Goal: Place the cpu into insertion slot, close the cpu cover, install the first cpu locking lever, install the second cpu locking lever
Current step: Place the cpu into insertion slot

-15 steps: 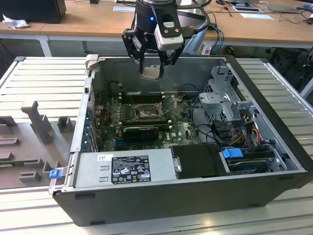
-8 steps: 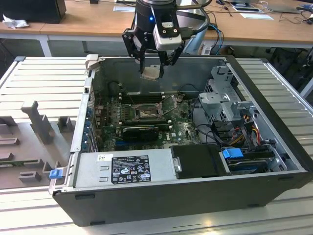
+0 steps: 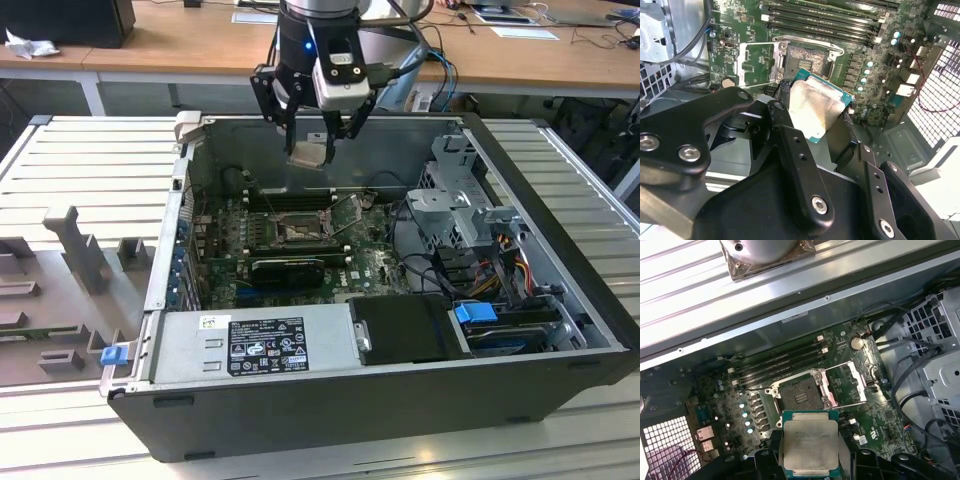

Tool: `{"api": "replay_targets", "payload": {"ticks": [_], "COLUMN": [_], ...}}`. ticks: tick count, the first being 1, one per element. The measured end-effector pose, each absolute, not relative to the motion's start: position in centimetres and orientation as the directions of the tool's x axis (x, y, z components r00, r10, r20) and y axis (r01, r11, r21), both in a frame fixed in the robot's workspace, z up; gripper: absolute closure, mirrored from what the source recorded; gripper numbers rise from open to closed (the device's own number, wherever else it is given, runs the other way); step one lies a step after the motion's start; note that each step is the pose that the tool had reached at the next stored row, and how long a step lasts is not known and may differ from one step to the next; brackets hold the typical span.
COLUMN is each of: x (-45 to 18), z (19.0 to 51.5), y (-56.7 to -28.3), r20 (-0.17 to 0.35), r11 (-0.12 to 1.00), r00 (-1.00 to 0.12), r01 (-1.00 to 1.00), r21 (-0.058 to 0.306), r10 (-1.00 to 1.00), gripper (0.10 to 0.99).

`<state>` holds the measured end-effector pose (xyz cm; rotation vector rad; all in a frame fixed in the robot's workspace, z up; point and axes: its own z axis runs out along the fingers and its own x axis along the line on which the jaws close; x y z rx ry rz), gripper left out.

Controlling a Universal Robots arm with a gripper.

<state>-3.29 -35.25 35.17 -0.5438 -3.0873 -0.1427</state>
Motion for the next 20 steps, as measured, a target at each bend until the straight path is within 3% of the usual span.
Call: {"api": "replay_targets", "payload": {"ticks": [20], "x": [-3.29], "z": [34.92], "y": [-35.25], "r20": [0.019], "r11": [0.914], "r00": [-0.918], "r01": [0.395], "r21": [0.088], "r10": [0.395], "gripper": [0.553]}}
